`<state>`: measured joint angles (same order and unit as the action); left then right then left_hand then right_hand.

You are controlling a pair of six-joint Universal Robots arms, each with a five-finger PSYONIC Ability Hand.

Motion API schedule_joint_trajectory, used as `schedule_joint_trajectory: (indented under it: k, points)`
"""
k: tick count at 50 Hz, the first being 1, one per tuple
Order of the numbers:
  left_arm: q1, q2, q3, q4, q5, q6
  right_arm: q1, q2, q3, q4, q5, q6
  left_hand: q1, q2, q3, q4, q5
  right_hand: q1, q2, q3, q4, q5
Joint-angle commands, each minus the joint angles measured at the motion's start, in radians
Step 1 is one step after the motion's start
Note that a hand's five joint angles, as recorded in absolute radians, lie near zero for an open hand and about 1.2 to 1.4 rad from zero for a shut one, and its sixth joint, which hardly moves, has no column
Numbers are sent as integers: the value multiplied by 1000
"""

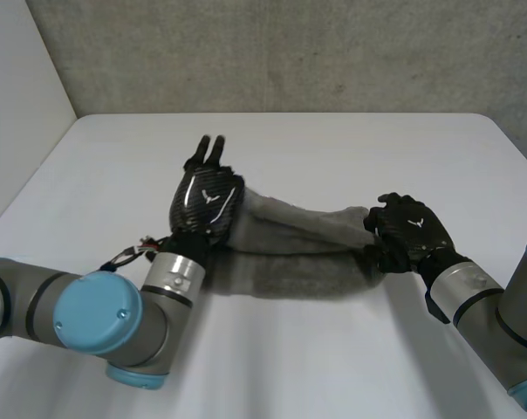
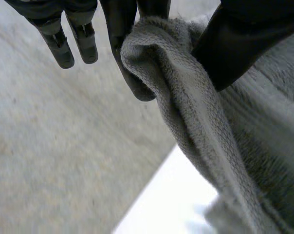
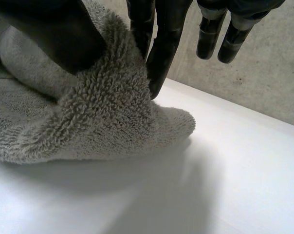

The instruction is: Fold the towel.

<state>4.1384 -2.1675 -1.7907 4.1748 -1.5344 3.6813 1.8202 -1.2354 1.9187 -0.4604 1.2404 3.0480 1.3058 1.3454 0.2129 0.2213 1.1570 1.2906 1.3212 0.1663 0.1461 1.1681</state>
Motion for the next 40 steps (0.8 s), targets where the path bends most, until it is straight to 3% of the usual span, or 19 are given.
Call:
schedule_joint_trajectory:
  k: [1, 11, 17, 19, 20, 21, 22, 23, 28, 31, 32, 33, 34, 35, 36, 37, 38, 40]
  points:
    - [37, -12, 13, -130, -12, 3, 1, -1, -1, 2, -1, 0, 90, 51, -38, -47, 65, 106, 75, 8, 28, 54]
    - [-6, -5, -12, -197, -38, 3, 2, -6, 0, 8, -1, 0, 90, 51, -38, -47, 65, 106, 75, 8, 28, 54]
    - [-67, 29, -36, -341, -46, -4, 5, -10, -3, 17, -2, 0, 73, 34, -38, -47, 48, 106, 75, 8, 28, 54]
    - [-75, 46, -42, -374, -46, -11, 10, -12, -4, 26, -4, 0, -59, -98, -38, -47, -85, 106, 75, 8, 28, 54]
    - [-82, 60, -45, -410, -46, -12, 11, -13, -6, 34, -7, 0, -289, -328, -38, -47, -314, 106, 75, 8, 28, 54]
    - [-90, 70, -45, -447, -46, -12, 13, -13, -9, 40, -13, -2, -686, -726, -38, -47, -712, 106, 75, 8, 28, 54]
    - [-90, 71, -45, -447, -46, -12, 13, -13, -9, 40, -13, -2, -690, -730, -38, -47, -716, 106, 75, 8, 28, 54]
    - [-96, 80, -45, -491, -47, -11, 13, -13, -9, 43, -18, -5, -1056, -1096, -38, -47, -1082, 106, 75, 8, 28, 54]
    - [-87, 130, -44, -600, -58, -17, 13, -13, -10, 49, -19, -29, -1142, -1182, -38, -47, -1157, 86, 56, 8, 28, 34]
    - [-69, 153, -44, -604, -73, -17, 13, -13, -14, 51, -16, -40, -1142, -1182, -38, -47, -1157, -40, -71, 8, 28, -92]
    - [-69, 153, -44, -604, -73, -17, 13, -13, -17, 52, -15, -41, -1142, -1182, -38, -47, -1157, -217, -248, 8, 28, -269]
    - [-60, 166, -42, -604, -78, -17, 13, -13, -20, 55, -15, -41, -1142, -1182, -38, -47, -1157, -550, -581, 8, 28, -603]
    - [-52, 176, -41, -604, -79, -17, 13, -13, -20, 55, -15, -41, -1142, -1182, -38, -47, -1157, -554, -584, 8, 28, -606]
    - [-52, 176, -41, -604, -79, -17, 13, -15, -26, 66, -15, -41, -1142, -1182, -38, -47, -1157, -871, -901, 8, 28, -923]
    - [-44, 189, -39, -607, -79, -17, 13, -15, -26, 66, -15, -41, -1142, -1182, -38, -47, -1157, -874, -904, 8, 28, -926]
    - [-44, 189, -39, -607, -79, -17, 14, -15, -35, 89, -16, -40, -1142, -1182, -38, -47, -1157, -1112, -1143, 8, 28, -1164]
    - [-32, 199, -35, -613, -81, -17, 14, -13, -46, 118, -16, -41, -1142, -1182, -38, -47, -1157, -1266, -1296, 8, 28, -1168]
    - [-21, 213, -30, -616, -81, -18, 11, -15, -61, 152, -19, -41, -1142, -1182, -38, -47, -1157, -1290, -1321, 8, 28, -1168]
